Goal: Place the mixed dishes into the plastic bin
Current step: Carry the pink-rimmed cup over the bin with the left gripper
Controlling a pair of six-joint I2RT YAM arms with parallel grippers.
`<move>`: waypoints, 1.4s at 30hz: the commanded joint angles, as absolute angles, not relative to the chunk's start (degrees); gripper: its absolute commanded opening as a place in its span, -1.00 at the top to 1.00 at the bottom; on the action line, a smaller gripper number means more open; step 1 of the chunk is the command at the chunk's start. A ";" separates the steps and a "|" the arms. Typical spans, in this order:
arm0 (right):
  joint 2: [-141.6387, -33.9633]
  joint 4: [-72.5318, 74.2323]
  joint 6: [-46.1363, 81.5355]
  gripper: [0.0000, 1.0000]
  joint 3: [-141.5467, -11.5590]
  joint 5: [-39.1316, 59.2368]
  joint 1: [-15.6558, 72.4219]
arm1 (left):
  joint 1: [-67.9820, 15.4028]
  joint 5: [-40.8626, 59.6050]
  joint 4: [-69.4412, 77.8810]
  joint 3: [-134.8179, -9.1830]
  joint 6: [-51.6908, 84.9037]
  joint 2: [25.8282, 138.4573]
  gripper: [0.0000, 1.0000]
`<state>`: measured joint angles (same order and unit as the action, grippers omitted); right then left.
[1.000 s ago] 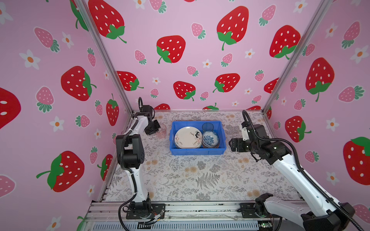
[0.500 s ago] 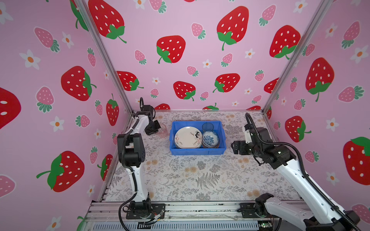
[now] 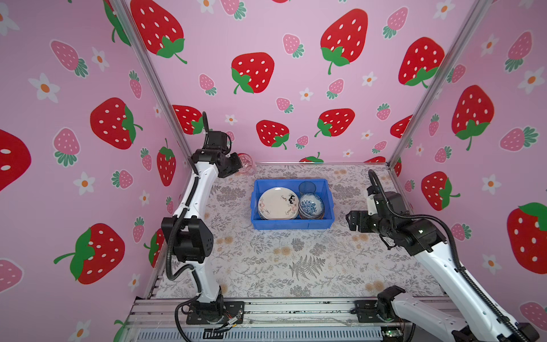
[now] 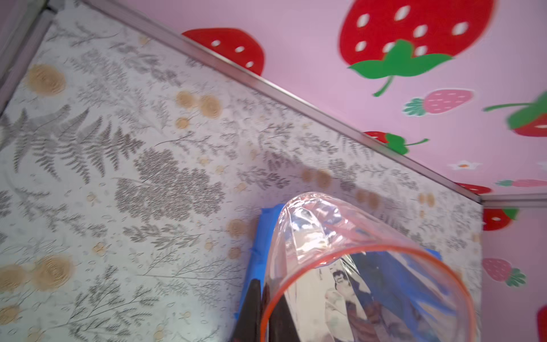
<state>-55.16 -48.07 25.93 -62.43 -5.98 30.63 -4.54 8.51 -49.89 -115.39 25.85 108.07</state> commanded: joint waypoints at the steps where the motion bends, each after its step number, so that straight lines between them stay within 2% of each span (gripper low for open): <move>1: -54.40 -50.53 26.93 -0.89 -64.36 -6.94 30.85 | -9.67 13.18 -49.34 -119.51 24.30 109.05 1.00; 9: -55.06 -52.80 28.07 -0.89 -65.51 -7.52 30.85 | -22.01 13.49 -44.74 -125.35 21.80 115.20 1.00; 15: -55.63 -54.11 29.81 -0.89 -66.14 -7.12 30.85 | -27.08 13.74 -41.34 -128.58 21.93 120.74 1.00; 30: -55.61 -55.11 33.66 -0.89 -66.00 -7.01 30.86 | -28.05 12.58 -39.23 -132.81 20.82 130.34 1.00; 42: -57.37 -54.35 33.33 -0.88 -65.84 -7.01 30.85 | -28.30 8.21 -42.09 -133.85 18.63 132.95 1.00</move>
